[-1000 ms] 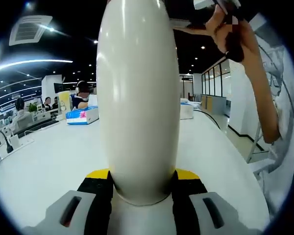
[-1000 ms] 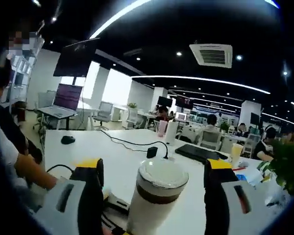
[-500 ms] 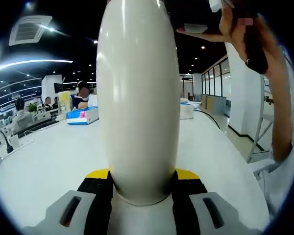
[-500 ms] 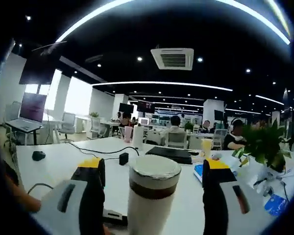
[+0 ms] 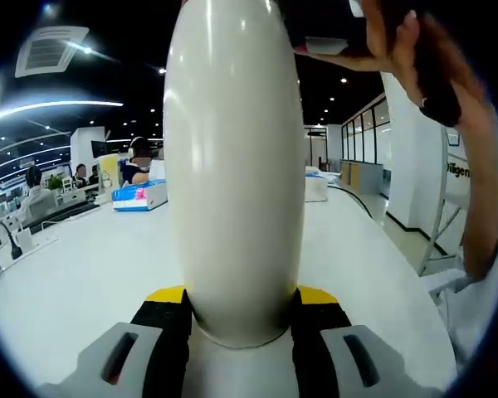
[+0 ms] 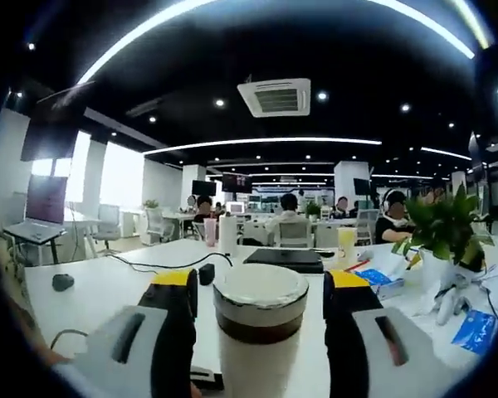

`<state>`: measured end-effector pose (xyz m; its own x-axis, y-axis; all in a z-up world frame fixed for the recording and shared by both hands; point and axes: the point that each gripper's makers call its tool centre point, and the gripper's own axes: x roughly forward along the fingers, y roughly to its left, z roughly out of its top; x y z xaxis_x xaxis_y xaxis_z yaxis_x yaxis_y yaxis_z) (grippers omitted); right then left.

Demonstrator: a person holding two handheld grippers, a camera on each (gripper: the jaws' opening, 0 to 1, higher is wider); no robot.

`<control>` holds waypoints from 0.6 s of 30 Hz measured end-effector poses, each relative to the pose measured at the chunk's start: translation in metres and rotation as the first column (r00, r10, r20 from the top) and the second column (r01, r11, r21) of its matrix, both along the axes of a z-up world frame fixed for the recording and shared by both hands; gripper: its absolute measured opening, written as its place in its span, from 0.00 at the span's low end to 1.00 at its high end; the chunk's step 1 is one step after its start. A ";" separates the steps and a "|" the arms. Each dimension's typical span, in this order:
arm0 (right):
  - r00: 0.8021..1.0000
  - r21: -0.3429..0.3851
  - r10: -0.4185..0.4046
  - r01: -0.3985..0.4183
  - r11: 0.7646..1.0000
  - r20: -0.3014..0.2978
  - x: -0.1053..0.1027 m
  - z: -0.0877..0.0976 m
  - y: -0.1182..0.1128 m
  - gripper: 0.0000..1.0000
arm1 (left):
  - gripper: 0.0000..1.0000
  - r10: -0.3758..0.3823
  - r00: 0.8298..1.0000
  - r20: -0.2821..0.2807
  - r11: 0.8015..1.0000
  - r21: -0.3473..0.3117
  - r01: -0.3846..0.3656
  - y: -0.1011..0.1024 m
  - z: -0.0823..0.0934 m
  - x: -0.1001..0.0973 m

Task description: Grasp the water cup twist off the cup lid place the cup lid on the table

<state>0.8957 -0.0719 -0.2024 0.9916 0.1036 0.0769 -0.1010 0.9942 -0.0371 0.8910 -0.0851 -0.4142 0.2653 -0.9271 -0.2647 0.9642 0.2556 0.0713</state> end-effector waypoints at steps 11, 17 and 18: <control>0.999 -0.009 0.030 -0.030 1.000 -0.020 0.000 0.001 0.001 0.47 | 0.49 0.000 1.000 0.001 1.000 0.000 0.000 0.000 0.000 0.000; 0.997 -0.027 0.060 -0.061 0.998 -0.038 0.001 0.000 0.003 0.47 | 0.49 -0.001 1.000 0.000 1.000 0.000 0.001 0.000 0.000 0.000; 0.997 -0.029 0.066 -0.067 0.997 -0.040 0.001 0.000 0.003 0.47 | 0.49 -0.001 1.000 -0.001 1.000 0.000 0.001 0.000 0.000 0.000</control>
<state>0.8965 -0.0688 -0.2021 0.9847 0.1709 0.0342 -0.1686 0.9837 -0.0618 0.8908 -0.0853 -0.4142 0.2646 -0.9273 -0.2648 0.9644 0.2550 0.0706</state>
